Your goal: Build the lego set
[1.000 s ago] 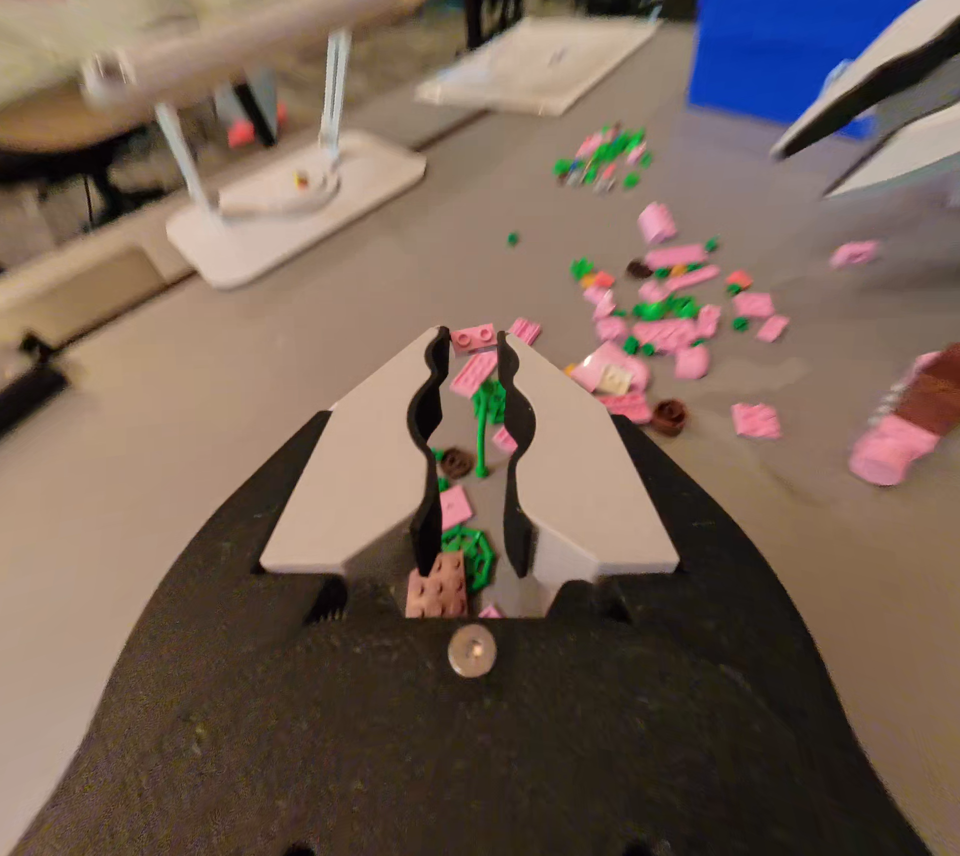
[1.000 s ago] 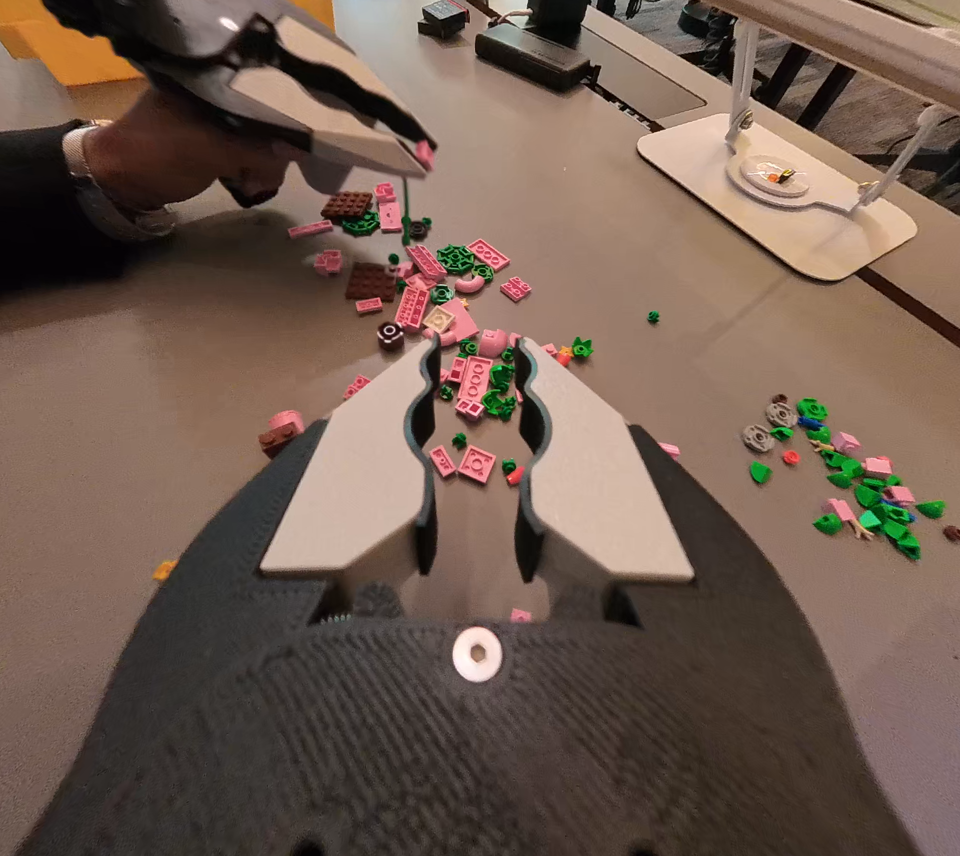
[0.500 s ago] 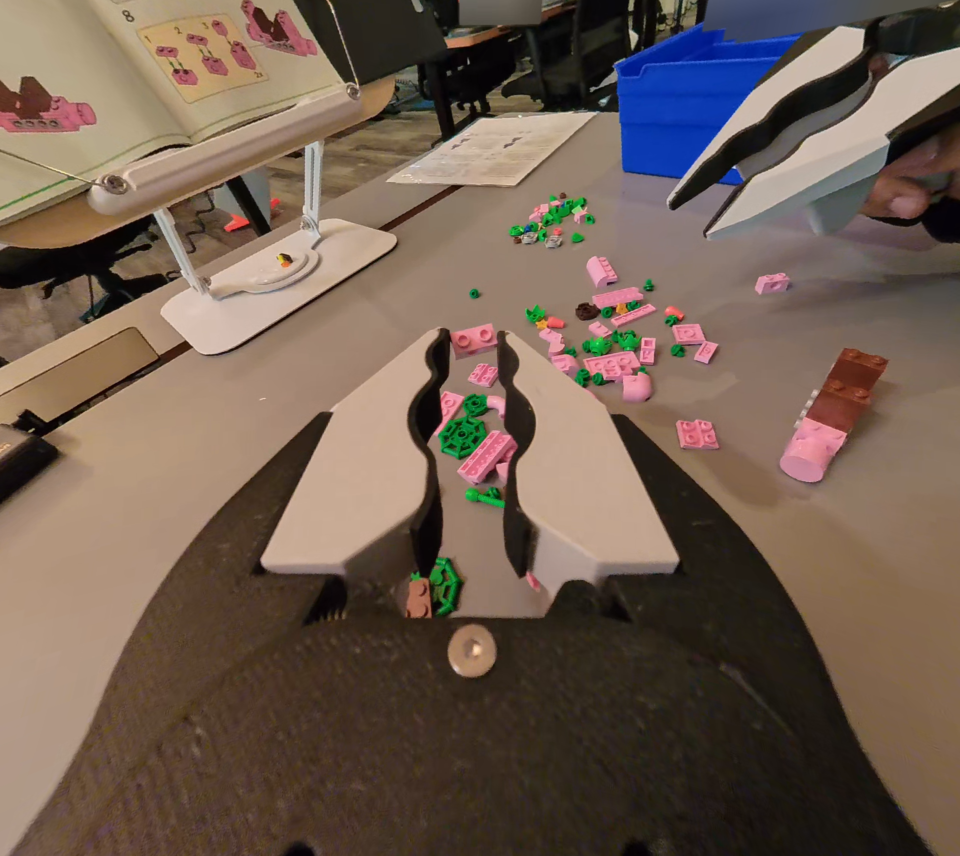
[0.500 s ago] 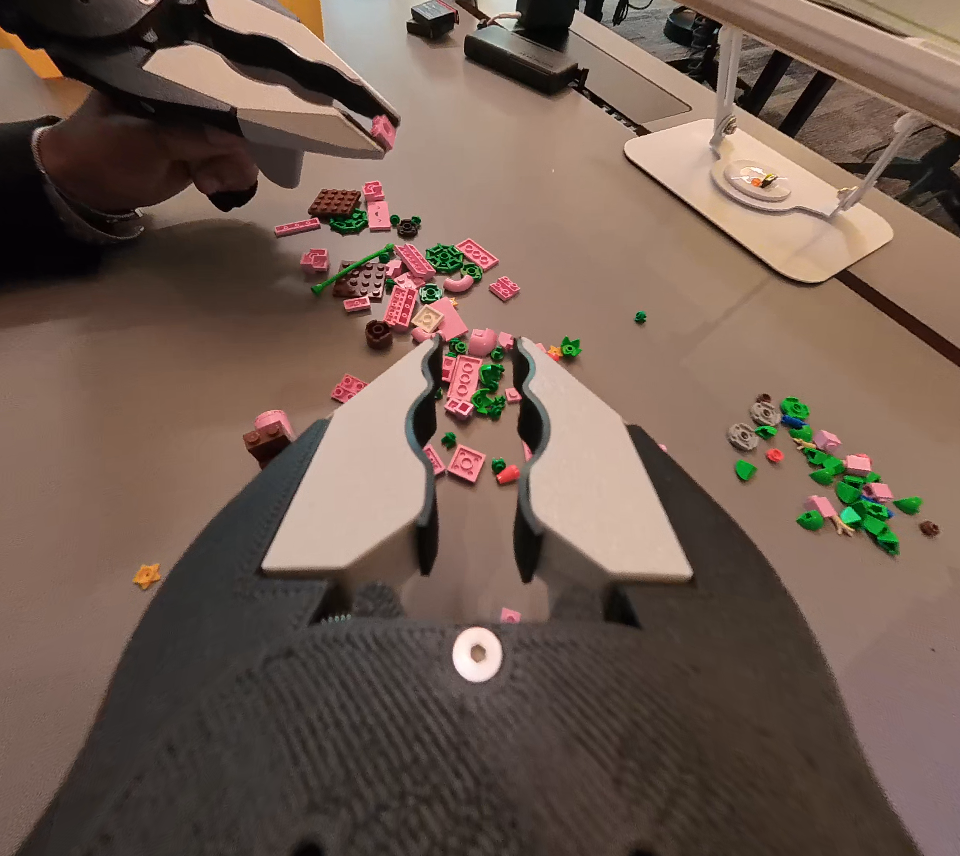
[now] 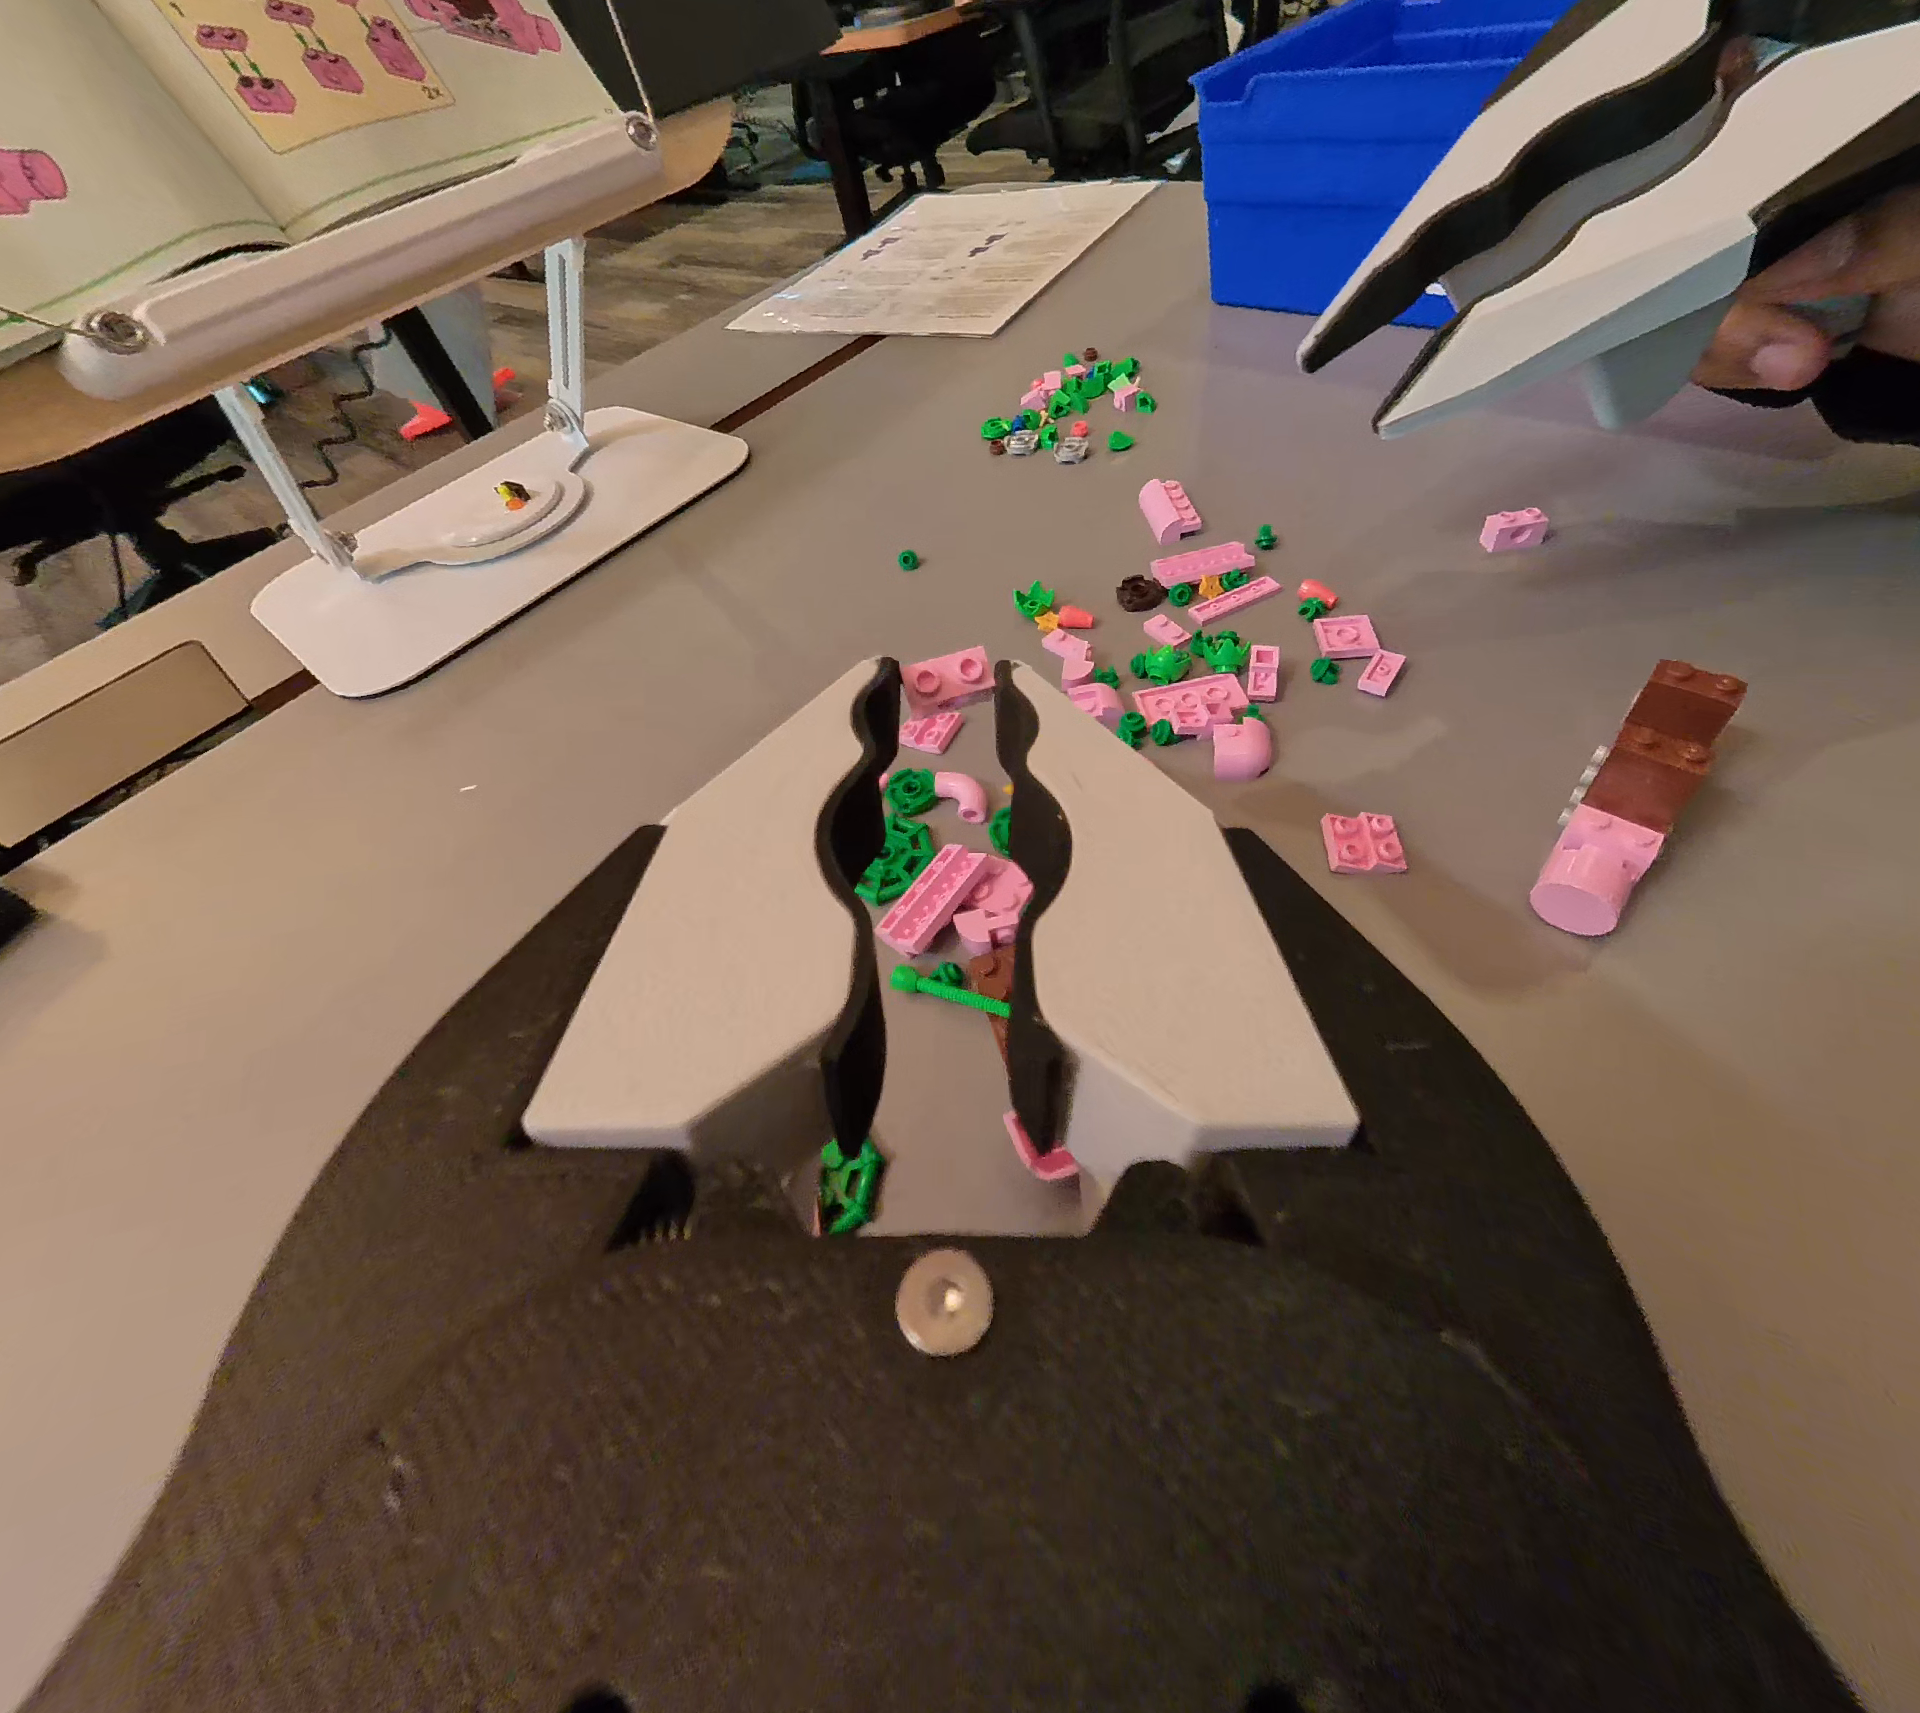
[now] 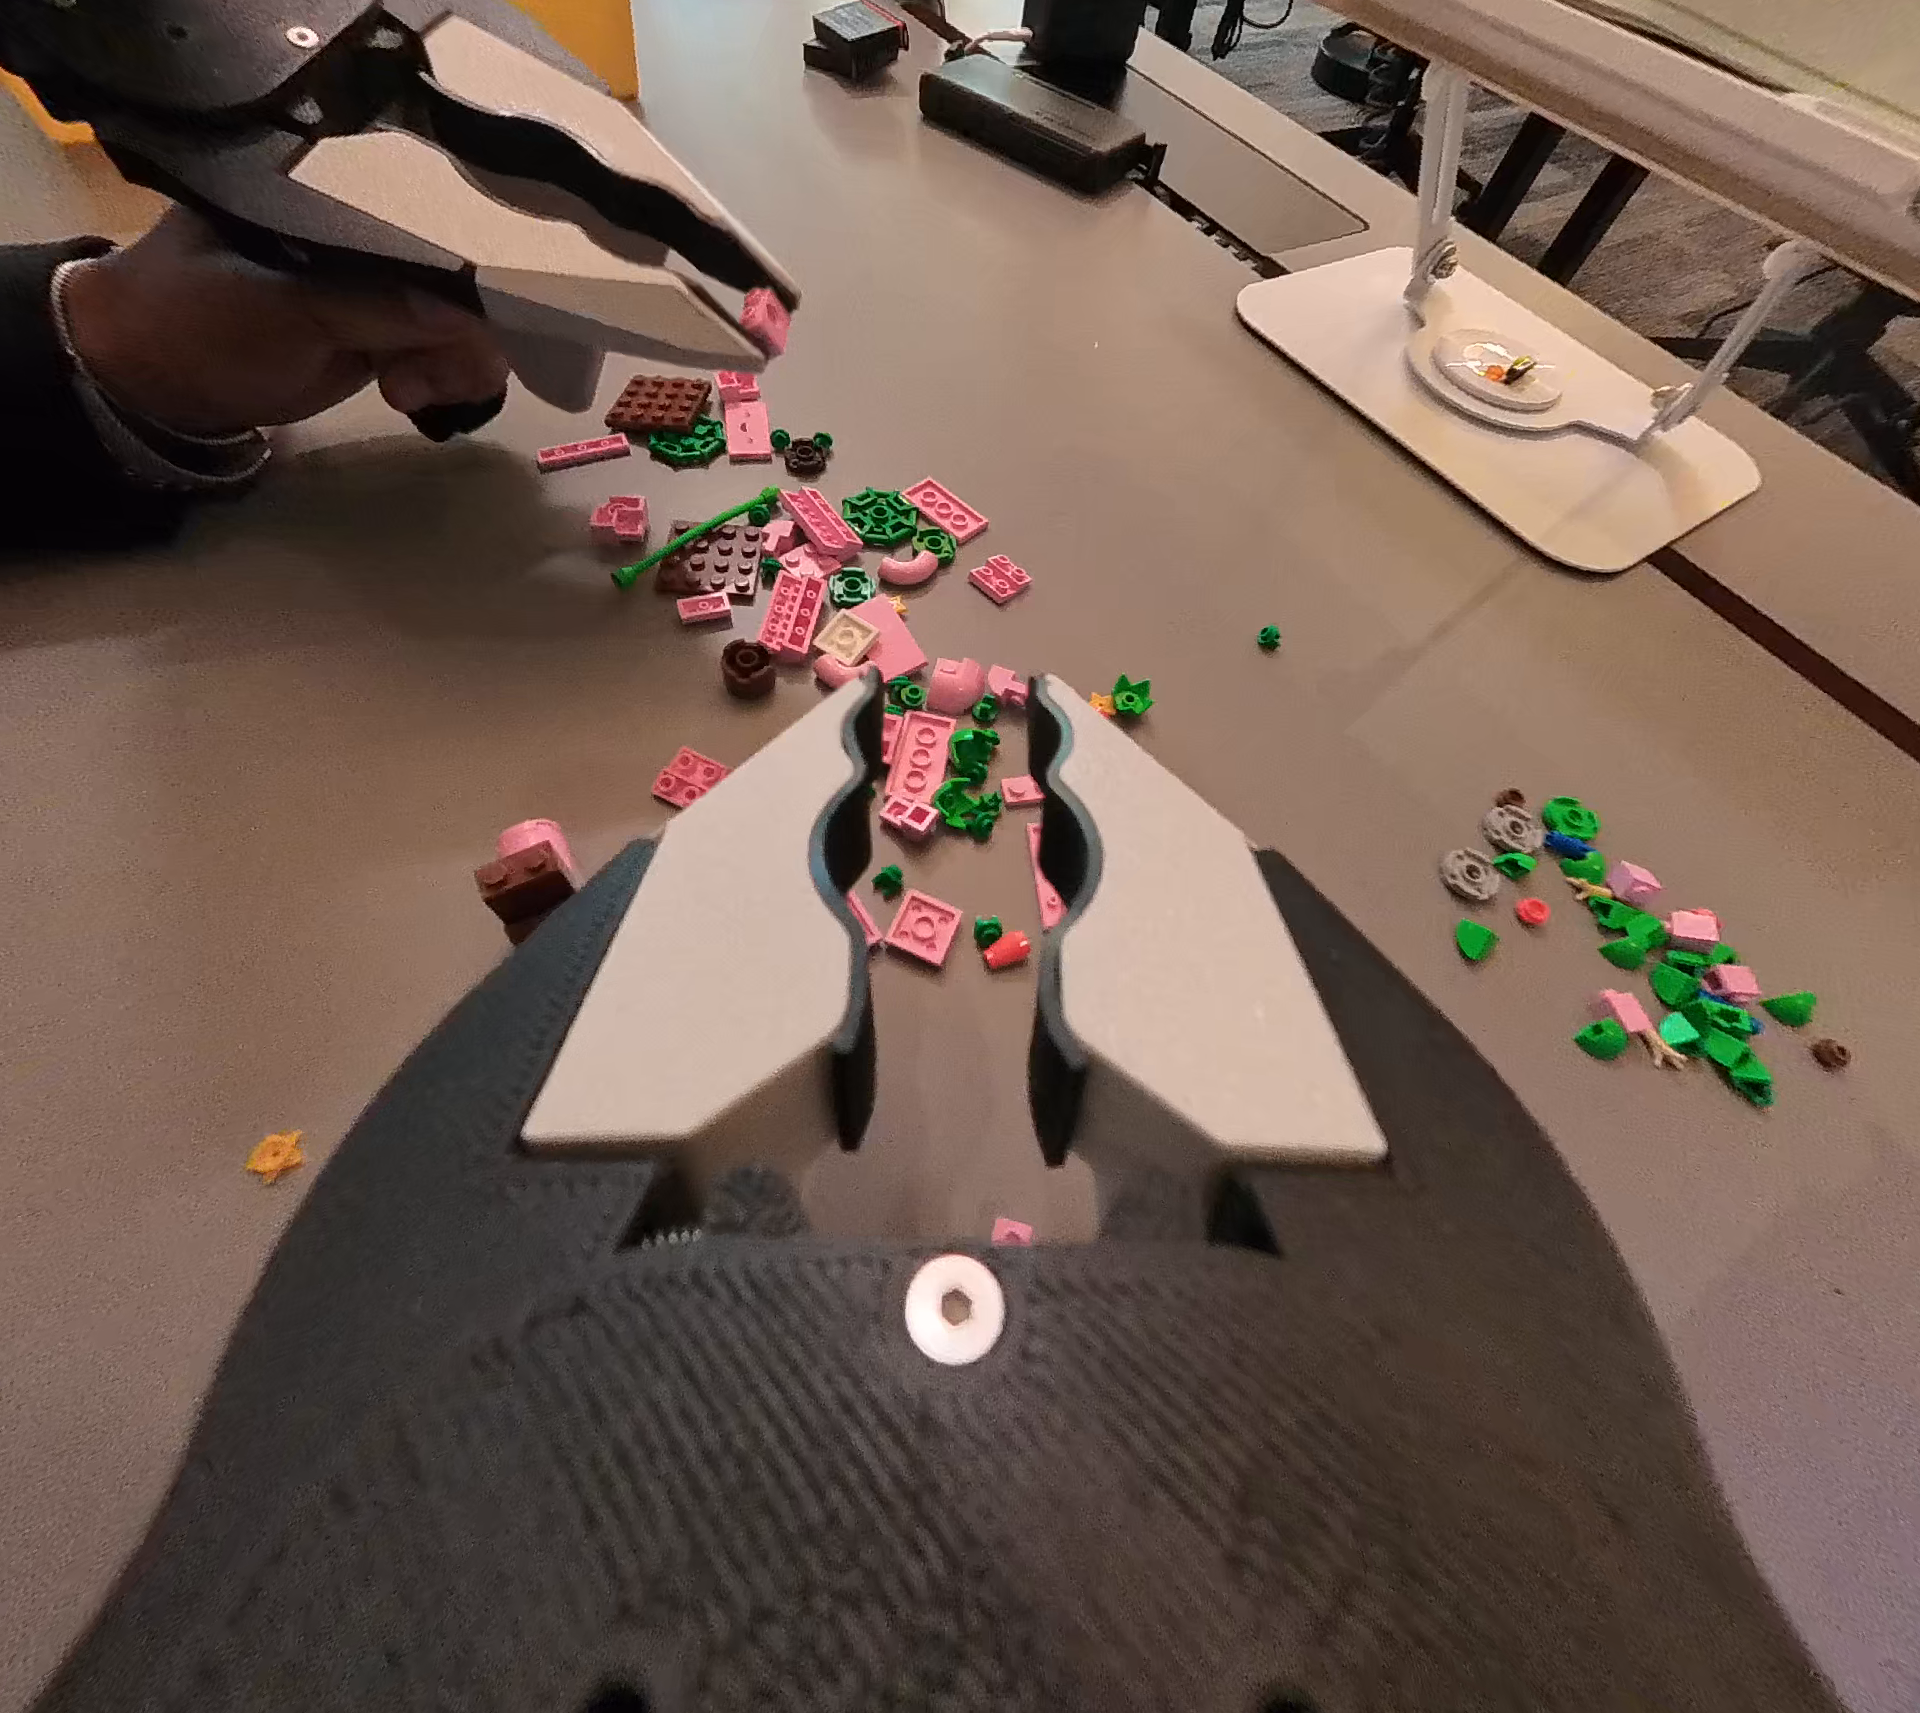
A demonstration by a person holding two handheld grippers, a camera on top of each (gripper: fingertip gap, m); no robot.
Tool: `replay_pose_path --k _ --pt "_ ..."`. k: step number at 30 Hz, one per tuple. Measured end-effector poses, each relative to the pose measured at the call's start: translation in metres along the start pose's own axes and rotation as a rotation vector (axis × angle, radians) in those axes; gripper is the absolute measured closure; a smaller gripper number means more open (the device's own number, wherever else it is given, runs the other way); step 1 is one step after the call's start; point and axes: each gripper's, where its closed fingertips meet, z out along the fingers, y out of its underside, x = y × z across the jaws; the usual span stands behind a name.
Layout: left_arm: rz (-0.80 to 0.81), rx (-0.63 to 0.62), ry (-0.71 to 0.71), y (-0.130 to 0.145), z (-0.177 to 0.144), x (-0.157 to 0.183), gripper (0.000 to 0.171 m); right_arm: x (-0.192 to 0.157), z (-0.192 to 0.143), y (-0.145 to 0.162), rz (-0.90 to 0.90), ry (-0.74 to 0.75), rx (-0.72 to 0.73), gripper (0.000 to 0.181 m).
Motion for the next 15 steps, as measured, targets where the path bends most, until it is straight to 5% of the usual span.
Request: replay_pose_path --k 9,15 --pt "0.023 -0.009 0.014 0.0 0.001 0.006 0.155 0.002 -0.002 -0.002 0.007 0.006 0.014 0.156" --pt "0.012 -0.035 0.085 0.002 0.002 0.021 0.154 0.035 -0.022 -0.012 0.107 0.12 0.115 0.165"
